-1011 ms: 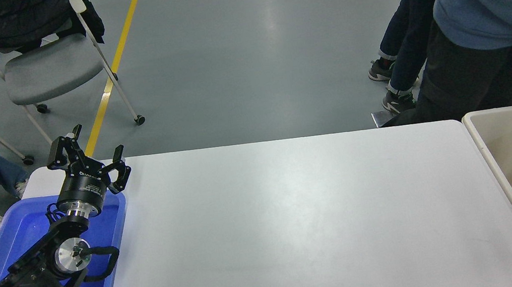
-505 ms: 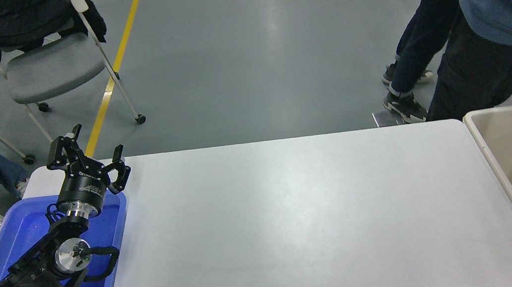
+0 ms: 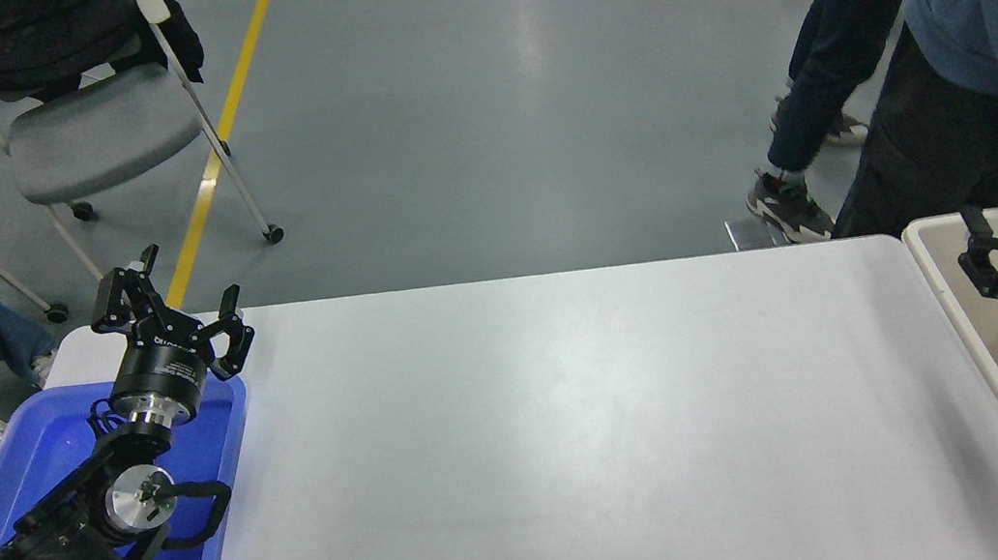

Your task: Dispose of the paper cup in the dustbin

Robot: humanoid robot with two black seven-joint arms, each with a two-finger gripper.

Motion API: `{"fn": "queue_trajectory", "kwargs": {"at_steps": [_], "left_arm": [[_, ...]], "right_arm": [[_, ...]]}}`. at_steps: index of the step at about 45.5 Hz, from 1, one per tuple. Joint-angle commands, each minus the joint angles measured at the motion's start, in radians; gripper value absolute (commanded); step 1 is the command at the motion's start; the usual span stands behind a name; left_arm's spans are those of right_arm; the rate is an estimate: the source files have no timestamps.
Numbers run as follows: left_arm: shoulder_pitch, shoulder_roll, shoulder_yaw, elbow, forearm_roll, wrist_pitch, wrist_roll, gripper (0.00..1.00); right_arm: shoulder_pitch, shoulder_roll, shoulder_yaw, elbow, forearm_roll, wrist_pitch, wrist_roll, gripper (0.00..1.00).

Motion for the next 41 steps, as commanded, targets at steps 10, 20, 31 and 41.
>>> {"fn": "queue_trajectory", "kwargs": {"at_steps": [10, 20, 31, 41], "left_arm": [[0.000, 0.000, 0.001, 0.000, 0.000, 0.000, 0.000, 1.00], [0.000, 0.000, 0.000, 0.000, 0.000, 0.000, 0.000, 1.00], [0.000, 0.000, 0.000, 0.000, 0.000, 0.000, 0.000, 1.00], [0.000, 0.000, 0.001, 0.000, 0.000, 0.000, 0.000, 1.00]], "right_arm": [[-0.039, 0.138, 0.065, 0.046, -0.082, 0.001, 0.064, 0.99], [-0.028, 0.161, 0.043, 0.015, -0.082, 0.000, 0.060, 0.99], [-0.027, 0.169, 0.033, 0.003, -0.084, -0.003, 0.060, 0.99], [-0.025, 0.169, 0.030, 0.003, -0.084, -0.005, 0.060, 0.99]]}}
